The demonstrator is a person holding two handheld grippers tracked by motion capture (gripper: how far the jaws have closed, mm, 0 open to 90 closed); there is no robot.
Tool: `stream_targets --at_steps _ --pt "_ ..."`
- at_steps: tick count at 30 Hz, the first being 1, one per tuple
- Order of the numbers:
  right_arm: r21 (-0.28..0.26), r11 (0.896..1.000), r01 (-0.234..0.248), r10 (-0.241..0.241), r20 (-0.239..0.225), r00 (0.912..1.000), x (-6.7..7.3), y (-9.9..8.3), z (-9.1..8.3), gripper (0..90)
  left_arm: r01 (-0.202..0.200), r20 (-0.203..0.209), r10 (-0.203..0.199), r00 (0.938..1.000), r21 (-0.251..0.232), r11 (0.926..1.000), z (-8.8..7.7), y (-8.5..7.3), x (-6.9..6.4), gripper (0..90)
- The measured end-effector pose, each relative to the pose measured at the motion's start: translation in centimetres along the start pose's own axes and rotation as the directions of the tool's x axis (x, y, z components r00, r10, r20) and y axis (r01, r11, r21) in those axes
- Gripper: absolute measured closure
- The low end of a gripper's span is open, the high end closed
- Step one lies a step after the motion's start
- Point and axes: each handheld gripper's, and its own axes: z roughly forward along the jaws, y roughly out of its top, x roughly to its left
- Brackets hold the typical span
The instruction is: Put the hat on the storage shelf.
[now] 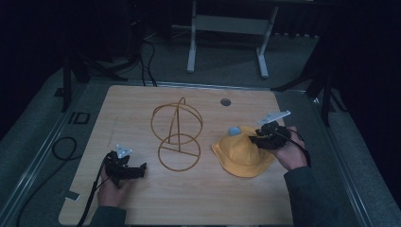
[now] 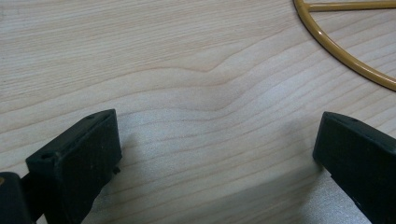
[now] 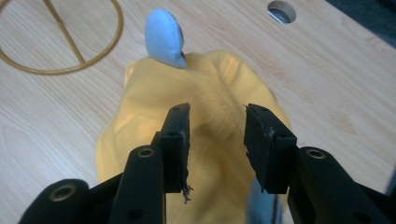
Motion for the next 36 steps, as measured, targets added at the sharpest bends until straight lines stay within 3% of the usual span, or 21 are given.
stream_targets --at_steps 2,6,10,15,16,23,24,28,31,32,34,36 --pt "-0.003 1.000 0.012 -0.012 -0.001 0.9999 -0.1 0.3 -0.2 59.2 0.002 0.000 -0.002 1.0000 -0.002 1.0000 0.0 0.0 0.0 0.8" --pt "0.040 0.998 0.057 -0.057 -0.005 0.9984 -0.1 1.2 -0.1 56.3 0.002 0.000 -0.002 1.0000 -0.002 1.0000 0.0 0.0 0.0 0.8" --pt "0.134 0.983 0.122 -0.119 -0.032 0.9924 -0.3 2.2 0.7 53.7 0.003 0.000 -0.003 1.0000 -0.001 1.0000 0.0 0.0 0.0 0.8" --pt "0.202 0.963 0.178 -0.168 -0.069 0.9834 -0.5 3.0 1.4 57.3 0.002 0.000 -0.002 1.0000 0.000 1.0000 0.0 0.0 0.0 0.8" --pt "0.202 0.963 0.178 -0.168 -0.069 0.9834 -0.5 3.0 1.4 57.3 0.002 0.000 -0.002 1.0000 0.000 1.0000 0.0 0.0 0.0 0.8" --pt "0.289 0.927 0.238 -0.209 -0.125 0.9698 -0.5 4.6 2.1 59.2 0.001 0.000 -0.001 1.0000 0.000 1.0000 0.0 0.0 0.0 0.8" --pt "0.289 0.927 0.238 -0.209 -0.125 0.9698 -0.5 4.6 2.1 59.2 0.001 0.000 -0.001 1.0000 0.000 1.0000 0.0 0.0 0.0 0.8" --pt "0.361 0.895 0.262 -0.223 -0.147 0.9637 -0.8 5.2 3.0 53.5 0.000 0.000 0.000 1.0000 0.000 1.0000 0.0 0.0 0.0 0.8" --pt "0.400 0.872 0.282 -0.231 -0.172 0.9578 -0.8 5.3 3.5 58.4 0.001 0.000 -0.001 1.0000 0.000 1.0000 0.0 0.0 0.0 0.8" --pt "0.406 0.865 0.293 -0.240 -0.176 0.9545 -0.8 5.4 3.7 64.3 0.001 0.000 -0.001 1.0000 0.000 1.0000 0.0 0.0 0.0 0.8" --pt "0.409 0.859 0.307 -0.254 -0.180 0.9505 -0.8 5.5 3.8 76.8 0.001 0.000 -0.001 1.0000 0.000 1.0000 0.0 0.0 0.0 0.8" --pt "0.406 0.854 0.326 -0.273 -0.183 0.9443 -0.7 5.5 3.8 83.4 0.000 0.000 0.000 1.0000 0.000 1.0000 0.0 0.0 0.0 0.8"
